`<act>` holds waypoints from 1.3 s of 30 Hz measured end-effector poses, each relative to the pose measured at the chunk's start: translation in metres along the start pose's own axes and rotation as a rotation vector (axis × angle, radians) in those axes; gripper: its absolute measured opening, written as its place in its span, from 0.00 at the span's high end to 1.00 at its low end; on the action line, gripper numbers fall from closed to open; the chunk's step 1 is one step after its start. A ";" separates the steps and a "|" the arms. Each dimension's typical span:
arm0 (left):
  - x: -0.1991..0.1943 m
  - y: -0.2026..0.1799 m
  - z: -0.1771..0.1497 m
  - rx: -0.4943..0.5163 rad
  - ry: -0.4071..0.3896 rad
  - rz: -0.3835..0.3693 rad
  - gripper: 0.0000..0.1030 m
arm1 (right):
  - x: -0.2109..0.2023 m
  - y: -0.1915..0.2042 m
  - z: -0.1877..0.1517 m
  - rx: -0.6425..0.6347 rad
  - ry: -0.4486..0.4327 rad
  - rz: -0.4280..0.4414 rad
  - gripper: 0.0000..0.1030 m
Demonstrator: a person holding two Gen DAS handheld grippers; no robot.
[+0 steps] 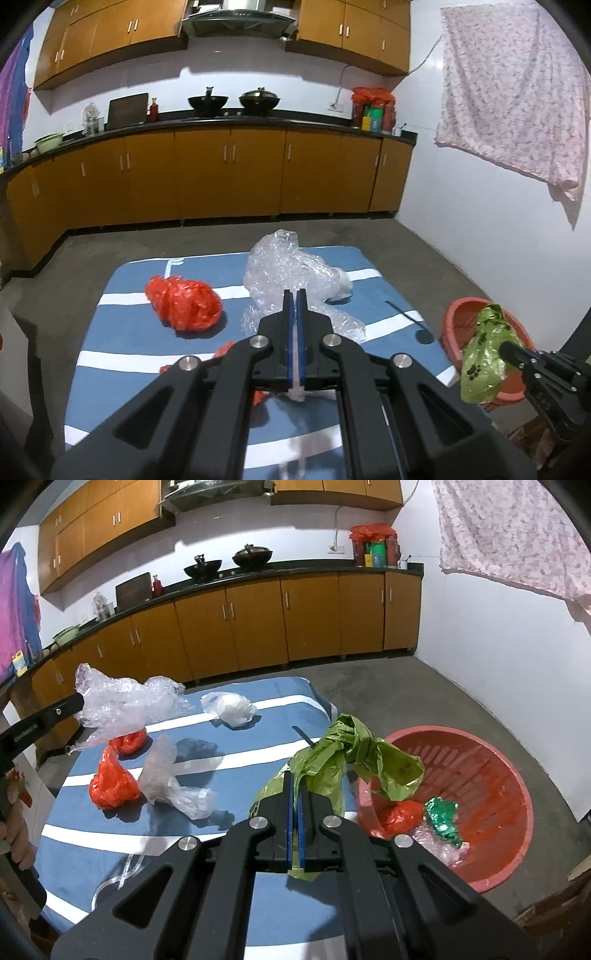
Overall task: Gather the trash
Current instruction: 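Carry the yellow-green bag to the basket with the right gripper while the left grasps the bubble wrap, then drop the yellow-green bag and bubble wrap into the red basket, opening both grippers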
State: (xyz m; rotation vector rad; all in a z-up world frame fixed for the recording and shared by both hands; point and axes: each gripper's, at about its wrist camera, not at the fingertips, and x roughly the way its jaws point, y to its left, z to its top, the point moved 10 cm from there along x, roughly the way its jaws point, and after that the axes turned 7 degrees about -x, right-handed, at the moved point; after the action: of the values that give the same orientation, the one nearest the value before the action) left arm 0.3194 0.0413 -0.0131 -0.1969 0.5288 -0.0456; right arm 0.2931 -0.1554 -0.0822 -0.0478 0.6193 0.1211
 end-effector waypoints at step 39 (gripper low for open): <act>0.017 -0.213 -0.067 0.108 0.092 -0.376 0.97 | -0.022 -0.162 -0.021 0.160 -0.010 -0.239 0.98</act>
State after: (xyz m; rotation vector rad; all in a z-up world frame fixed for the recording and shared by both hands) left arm 0.3021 -0.1806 -0.0359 -0.1869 0.5733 -0.4506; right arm 0.2840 -0.3195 -0.0846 0.0335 0.6074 -0.1590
